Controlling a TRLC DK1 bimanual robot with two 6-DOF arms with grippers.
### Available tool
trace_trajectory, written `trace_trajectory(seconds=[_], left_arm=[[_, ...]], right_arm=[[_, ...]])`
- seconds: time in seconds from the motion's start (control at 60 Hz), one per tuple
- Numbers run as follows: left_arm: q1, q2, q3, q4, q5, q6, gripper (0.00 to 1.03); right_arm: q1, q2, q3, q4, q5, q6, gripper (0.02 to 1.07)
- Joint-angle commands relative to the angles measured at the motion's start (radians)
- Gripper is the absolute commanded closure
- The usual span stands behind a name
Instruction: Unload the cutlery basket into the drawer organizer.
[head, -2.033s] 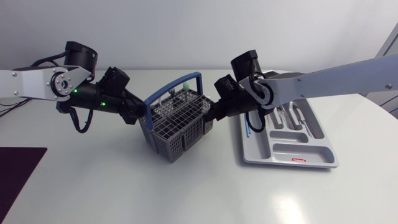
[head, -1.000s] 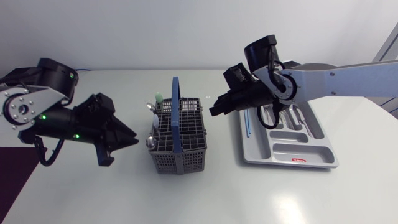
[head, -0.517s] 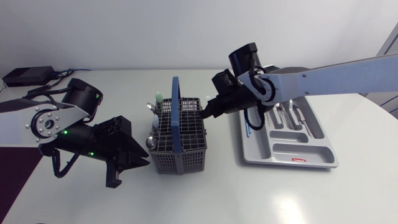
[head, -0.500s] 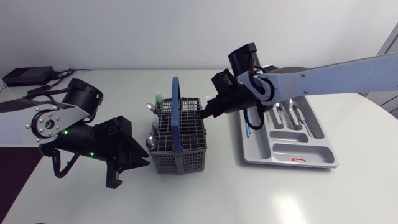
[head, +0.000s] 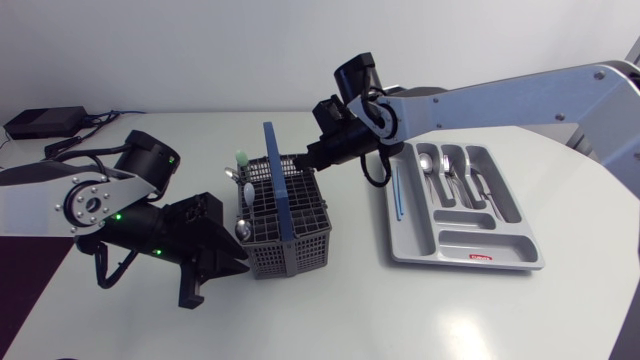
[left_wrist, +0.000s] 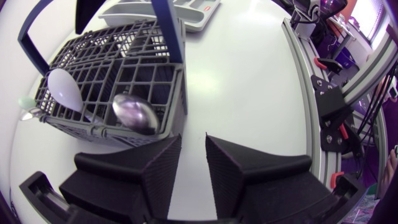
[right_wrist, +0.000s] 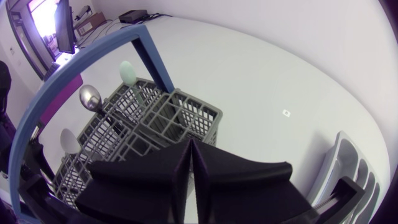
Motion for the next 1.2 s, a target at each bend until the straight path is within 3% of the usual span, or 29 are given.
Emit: trace_trajectory(seconds=[0.0, 0.133, 0.383, 0.6, 0.767, 0.883, 1.183], left_arm=[[-0.036, 0.014, -0.031, 0.01, 0.015, -0.023, 0.73], [-0.094, 0.015, -0.045, 0.048, 0.015, -0.064, 0.73], [-0.209, 0.094, -0.016, 0.122, -0.011, -0.121, 0.73], [-0.233, 0.078, -0.005, 0.12, -0.015, -0.133, 0.73], [-0.164, -0.072, -0.083, 0.106, -0.015, -0.132, 0.73], [-0.103, -0.199, -0.112, 0.037, -0.01, -0.117, 0.73], [0.041, -0.391, -0.172, -0.004, -0.01, -0.084, 0.72]], right_arm=[[0.004, 0.043, 0.038, -0.022, -0.003, 0.027, 0.97], [-0.038, -0.017, -0.016, -0.02, 0.002, 0.028, 0.97], [-0.106, -0.352, -0.309, 0.001, -0.026, 0.013, 0.97], [-0.037, -0.591, -0.507, -0.011, -0.043, 0.016, 0.97], [0.069, -0.712, -0.571, -0.045, -0.041, 0.041, 0.97], [0.152, -0.758, -0.596, -0.049, -0.037, 0.061, 0.97], [0.29, -0.703, -0.567, -0.057, -0.011, 0.057, 0.97]])
